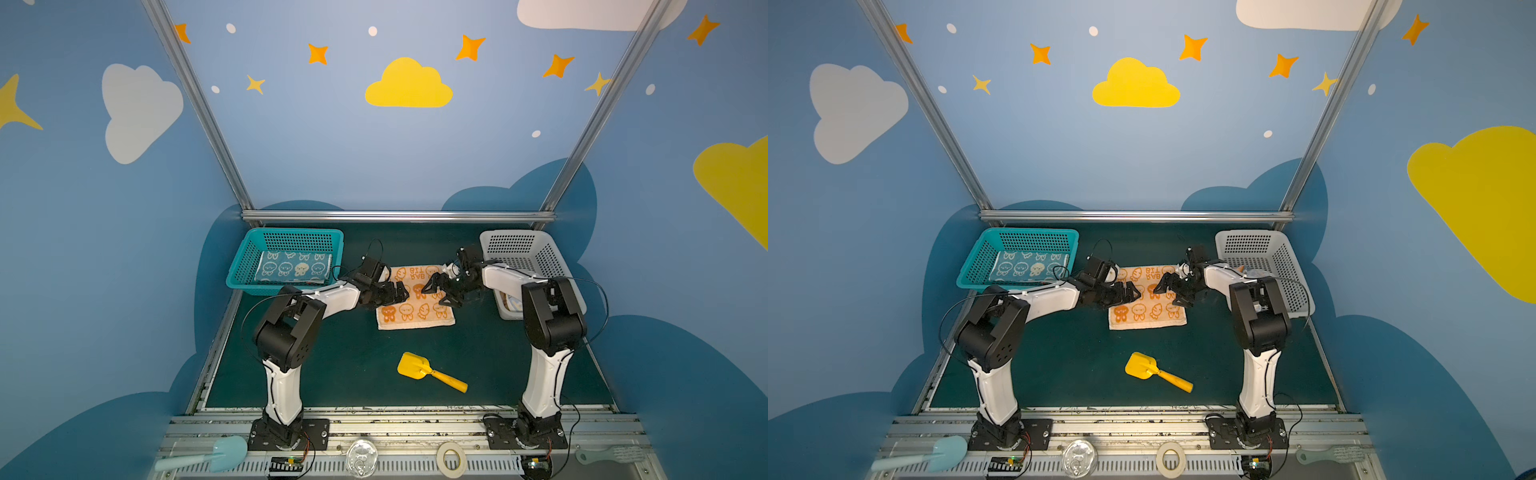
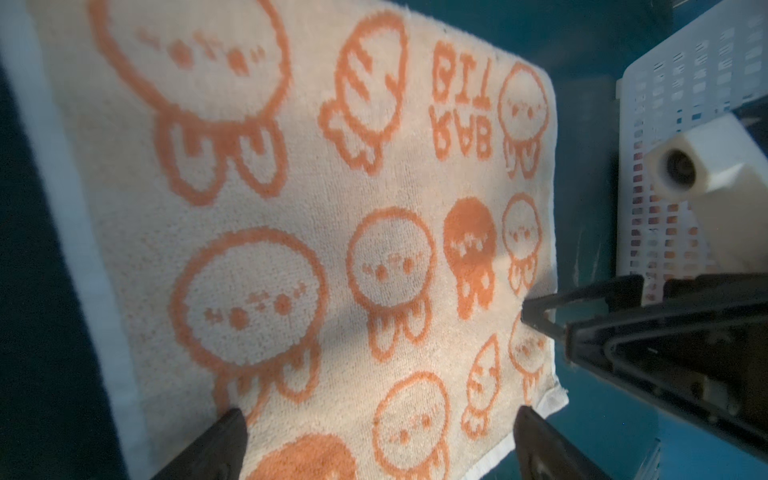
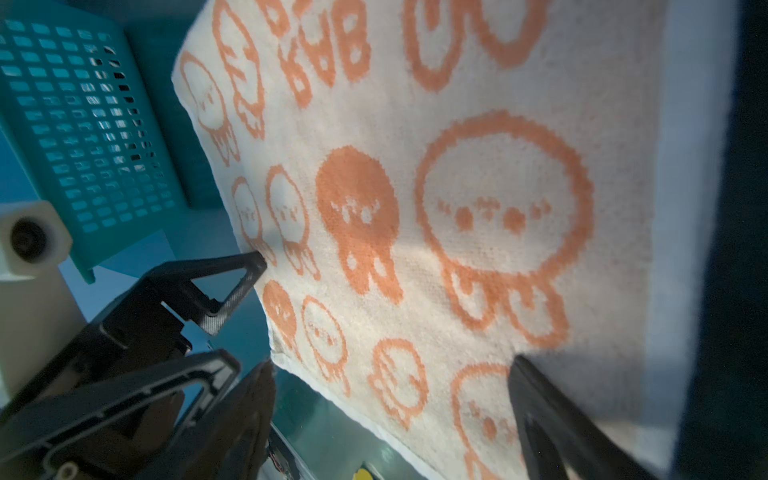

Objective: Fold and stack the towels

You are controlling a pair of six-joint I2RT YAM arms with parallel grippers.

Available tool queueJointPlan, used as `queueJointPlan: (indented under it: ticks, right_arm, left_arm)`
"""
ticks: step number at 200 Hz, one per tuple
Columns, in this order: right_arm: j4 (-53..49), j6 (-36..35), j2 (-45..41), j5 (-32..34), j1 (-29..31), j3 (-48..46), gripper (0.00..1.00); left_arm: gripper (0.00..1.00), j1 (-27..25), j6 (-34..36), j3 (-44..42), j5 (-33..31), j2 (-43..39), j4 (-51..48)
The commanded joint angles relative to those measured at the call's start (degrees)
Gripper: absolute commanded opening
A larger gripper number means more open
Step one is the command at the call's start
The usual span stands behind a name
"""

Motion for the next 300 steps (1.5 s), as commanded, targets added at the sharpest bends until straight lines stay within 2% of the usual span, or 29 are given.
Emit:
queueJointPlan:
  ticks: [1, 30, 67, 99, 139, 204, 258, 300]
  right_arm:
    - [-2.4, 1.2, -0.8, 3.0, 1.0, -4.5, 0.88]
    - [-3.4, 0.1, -3.9, 2.8, 1.5, -5.3, 0.88]
    - [-11.4, -4.9, -5.8, 7.0, -0.9, 4.0, 0.88]
    - [-19.0, -7.9, -0.7, 14.8, -2.1, 15.1, 0.88]
    - [-23.4, -9.5, 7.7, 19.6, -2.9, 25.7, 0.86]
    - [-28.5, -13.0, 17.6, 24.3, -4.0, 37.9, 0.74]
    - [-29.6, -14.3, 22.9, 23.0, -4.9, 42.8, 0.57]
    - [-31.7, -15.1, 27.0, 22.6, -5.0, 47.7, 0.49]
  left_arm:
    - [0.99, -0.3, 0.0, -1.1, -1.9, -1.5, -2.7]
    - [0.99, -0.5, 0.8, -0.2, -2.4, -2.1, -4.2]
    - [0.99, -0.5, 3.2, 3.4, -3.9, -5.7, -7.8]
    - [0.99, 0.1, 7.0, 9.6, -5.9, -6.9, -12.5]
    - [0.99, 2.3, 9.9, 17.4, -5.5, -1.5, -15.8]
    - [1.00, 3.4, 12.2, 26.1, -5.9, 6.6, -17.8]
    - [0.99, 3.5, 14.3, 31.2, -6.8, 11.1, -19.6]
    - [0.99, 3.7, 14.8, 32.6, -7.1, 12.8, -19.6]
